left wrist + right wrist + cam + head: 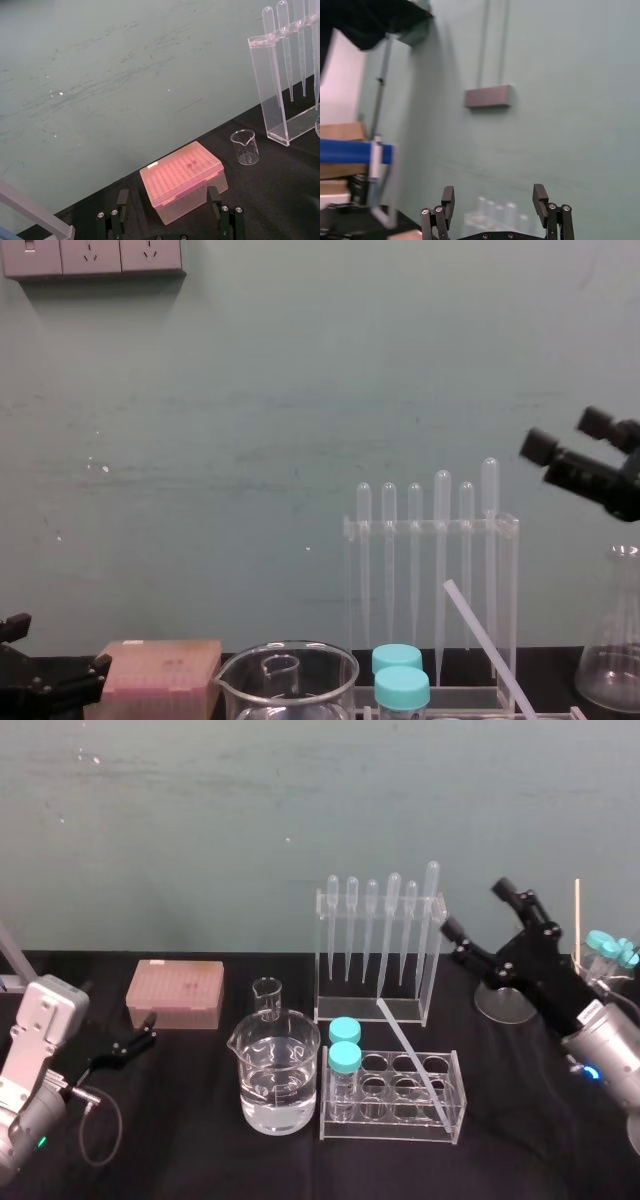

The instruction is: Pick up the stirring rod with one hand, then place it down.

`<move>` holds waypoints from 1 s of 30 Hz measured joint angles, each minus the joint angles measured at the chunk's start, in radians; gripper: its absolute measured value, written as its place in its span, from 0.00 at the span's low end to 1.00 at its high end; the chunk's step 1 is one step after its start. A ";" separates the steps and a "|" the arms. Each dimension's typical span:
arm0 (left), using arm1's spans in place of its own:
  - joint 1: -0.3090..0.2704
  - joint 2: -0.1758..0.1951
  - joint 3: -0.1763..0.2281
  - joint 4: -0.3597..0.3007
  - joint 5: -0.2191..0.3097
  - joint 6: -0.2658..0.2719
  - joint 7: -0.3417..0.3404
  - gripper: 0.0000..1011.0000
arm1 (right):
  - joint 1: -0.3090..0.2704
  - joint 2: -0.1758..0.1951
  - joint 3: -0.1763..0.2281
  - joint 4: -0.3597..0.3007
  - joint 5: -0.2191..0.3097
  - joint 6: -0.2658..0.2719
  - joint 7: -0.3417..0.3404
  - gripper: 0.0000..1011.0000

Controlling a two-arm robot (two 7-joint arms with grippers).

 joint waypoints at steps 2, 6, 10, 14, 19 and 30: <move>0.000 0.000 0.000 0.000 0.000 0.000 0.000 0.99 | -0.012 0.006 0.012 -0.009 -0.012 0.022 -0.033 0.99; 0.000 0.000 0.000 0.000 0.000 0.000 0.000 0.99 | -0.051 0.027 0.037 -0.029 -0.042 0.084 -0.099 0.99; 0.000 0.000 0.000 0.000 0.000 0.000 0.000 0.99 | -0.098 0.044 0.055 -0.054 -0.065 0.160 -0.158 0.99; 0.000 0.000 0.000 0.000 0.000 0.000 0.000 0.99 | -0.147 0.055 0.068 -0.083 -0.076 0.277 -0.220 0.99; 0.000 0.000 0.000 0.000 0.000 0.000 0.000 0.99 | -0.154 0.055 0.068 -0.090 -0.099 0.347 -0.252 0.99; 0.000 0.000 0.000 0.000 0.000 0.000 0.000 0.99 | -0.151 0.052 0.068 -0.089 -0.104 0.358 -0.255 0.99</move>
